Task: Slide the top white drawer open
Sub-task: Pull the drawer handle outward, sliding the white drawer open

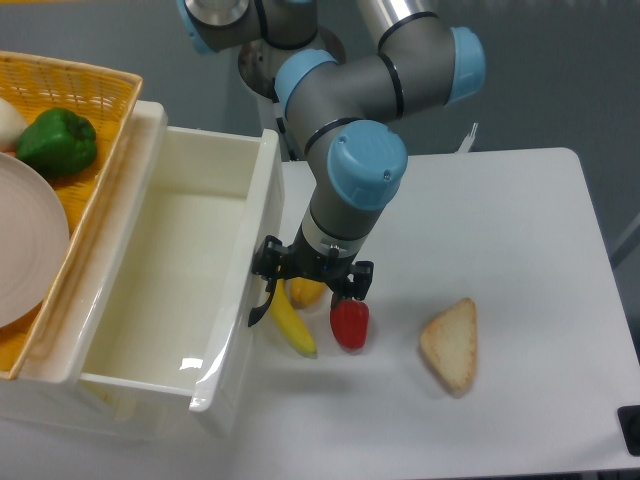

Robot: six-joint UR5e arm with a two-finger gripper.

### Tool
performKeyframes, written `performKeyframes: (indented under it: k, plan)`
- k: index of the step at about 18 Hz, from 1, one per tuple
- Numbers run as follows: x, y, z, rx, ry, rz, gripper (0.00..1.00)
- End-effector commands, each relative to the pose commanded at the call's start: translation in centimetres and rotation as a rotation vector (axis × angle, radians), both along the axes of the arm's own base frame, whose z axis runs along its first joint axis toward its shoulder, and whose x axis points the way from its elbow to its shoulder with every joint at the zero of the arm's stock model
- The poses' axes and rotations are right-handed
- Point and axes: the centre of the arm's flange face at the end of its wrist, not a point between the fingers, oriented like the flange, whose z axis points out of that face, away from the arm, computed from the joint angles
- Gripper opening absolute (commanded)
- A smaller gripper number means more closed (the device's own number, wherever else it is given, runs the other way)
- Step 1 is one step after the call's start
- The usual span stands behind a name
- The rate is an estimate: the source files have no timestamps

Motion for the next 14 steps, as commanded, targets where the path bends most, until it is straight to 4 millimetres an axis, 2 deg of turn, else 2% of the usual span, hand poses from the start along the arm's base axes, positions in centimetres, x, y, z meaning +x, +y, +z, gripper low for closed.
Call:
performKeyframes:
  k: [14]
  plan:
    - [-2.8, -1.6, 0.0, 0.008, 0.010, 0.000, 1.00]
